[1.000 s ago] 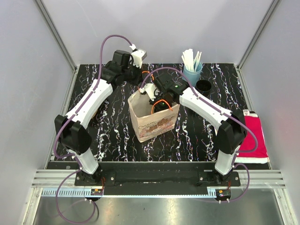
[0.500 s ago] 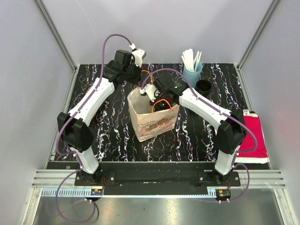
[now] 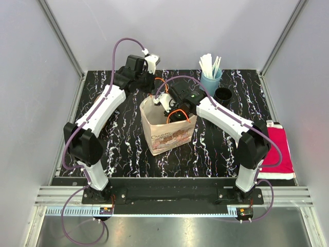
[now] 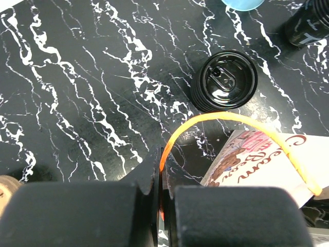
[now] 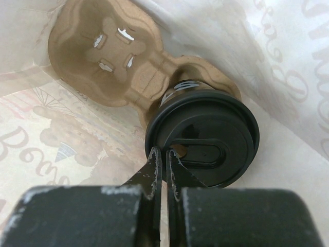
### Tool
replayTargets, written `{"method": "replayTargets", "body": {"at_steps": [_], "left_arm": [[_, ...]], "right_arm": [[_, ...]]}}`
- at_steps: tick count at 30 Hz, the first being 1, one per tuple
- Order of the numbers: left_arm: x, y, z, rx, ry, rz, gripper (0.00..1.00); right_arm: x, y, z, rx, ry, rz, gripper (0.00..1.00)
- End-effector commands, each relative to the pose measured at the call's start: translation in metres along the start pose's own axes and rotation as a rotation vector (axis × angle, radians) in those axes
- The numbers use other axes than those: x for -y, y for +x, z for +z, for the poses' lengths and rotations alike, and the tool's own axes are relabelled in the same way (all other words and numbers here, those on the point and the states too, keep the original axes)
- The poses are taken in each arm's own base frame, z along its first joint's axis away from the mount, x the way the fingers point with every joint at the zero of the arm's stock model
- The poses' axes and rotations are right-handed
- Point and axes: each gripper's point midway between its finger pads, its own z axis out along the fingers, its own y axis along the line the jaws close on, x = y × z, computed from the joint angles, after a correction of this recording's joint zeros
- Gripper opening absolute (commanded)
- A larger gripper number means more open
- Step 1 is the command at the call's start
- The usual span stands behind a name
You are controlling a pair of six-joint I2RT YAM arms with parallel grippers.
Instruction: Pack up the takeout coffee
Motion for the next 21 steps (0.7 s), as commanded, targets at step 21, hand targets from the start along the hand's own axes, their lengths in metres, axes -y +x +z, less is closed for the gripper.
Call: {"method": "replayTargets", "body": {"at_steps": [21], "left_arm": [[0.024, -0.035, -0.030, 0.139, 0.104, 0.022, 0.00]], "right_arm": [[0.002, -0.005, -0.003, 0.015, 0.025, -0.034, 0.00]]}}
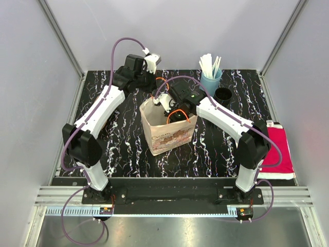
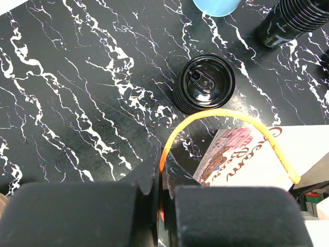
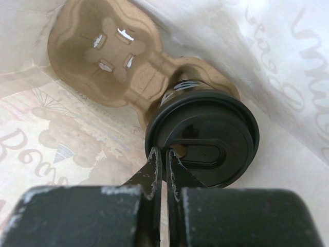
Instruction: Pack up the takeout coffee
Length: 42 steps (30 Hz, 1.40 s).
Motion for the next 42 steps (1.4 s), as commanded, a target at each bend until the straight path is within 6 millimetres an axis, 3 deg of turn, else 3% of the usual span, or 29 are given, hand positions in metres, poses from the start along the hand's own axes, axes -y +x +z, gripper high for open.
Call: {"method": "replayTargets", "body": {"at_steps": [1, 42], "left_arm": [[0.012, -0.030, -0.023, 0.113, 0.026, 0.022, 0.00], [0.017, -0.030, -0.023, 0.113, 0.035, 0.031, 0.00]], "right_arm": [[0.001, -0.005, -0.004, 0.016, 0.023, -0.025, 0.00], [-0.001, 0.015, 0.023, -0.051, -0.001, -0.018, 0.00]]}}
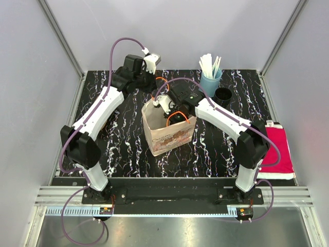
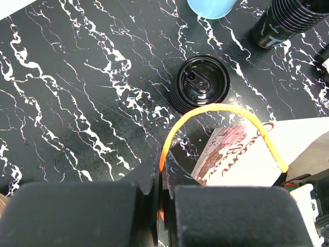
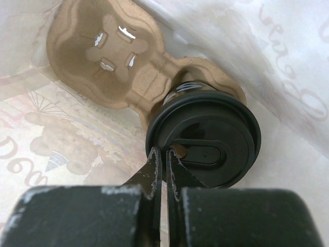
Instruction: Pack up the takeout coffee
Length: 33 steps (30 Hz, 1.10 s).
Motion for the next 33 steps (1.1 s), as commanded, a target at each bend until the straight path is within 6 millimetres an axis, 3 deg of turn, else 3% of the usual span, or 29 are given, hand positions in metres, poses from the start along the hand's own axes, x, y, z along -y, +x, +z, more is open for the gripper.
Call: {"method": "replayTargets", "body": {"at_steps": [1, 20, 33], "left_arm": [[0.010, -0.028, -0.016, 0.098, 0.021, 0.022, 0.00], [0.011, -0.028, -0.018, 0.100, 0.025, 0.027, 0.00], [0.012, -0.027, -0.017, 0.098, 0.031, 0.029, 0.00]], "right_arm": [[0.001, 0.009, 0.014, -0.032, 0.005, -0.017, 0.00], [0.001, 0.013, 0.020, -0.047, 0.005, -0.017, 0.00], [0.003, 0.006, 0.006, -0.016, 0.024, -0.021, 0.30]]}}
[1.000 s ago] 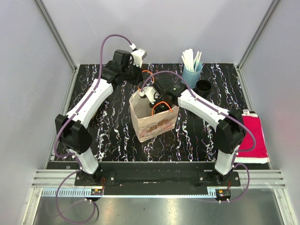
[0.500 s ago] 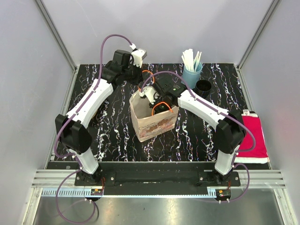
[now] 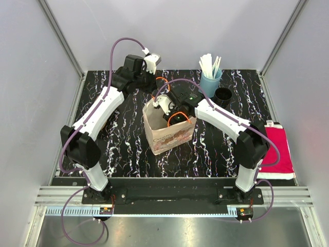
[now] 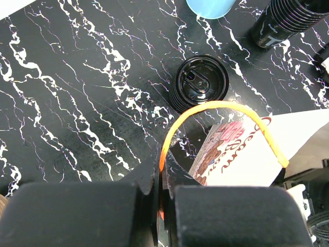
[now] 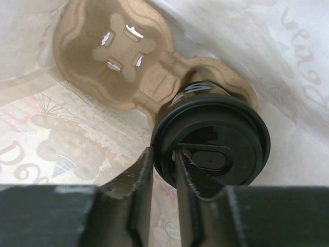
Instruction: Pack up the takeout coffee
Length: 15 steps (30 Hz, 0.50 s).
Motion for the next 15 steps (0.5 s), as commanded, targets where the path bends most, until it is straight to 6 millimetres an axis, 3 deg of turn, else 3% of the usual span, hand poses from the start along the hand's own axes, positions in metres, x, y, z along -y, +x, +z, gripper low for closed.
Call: {"method": "replayTargets", "body": {"at_steps": [1, 15], "left_arm": [[0.010, -0.026, -0.016, 0.095, 0.027, 0.024, 0.00], [0.012, -0.026, -0.015, 0.092, 0.032, 0.027, 0.00]], "right_arm": [[0.004, 0.004, -0.001, -0.018, 0.030, -0.015, 0.31], [0.007, -0.013, -0.032, 0.030, 0.060, -0.041, 0.50]]}}
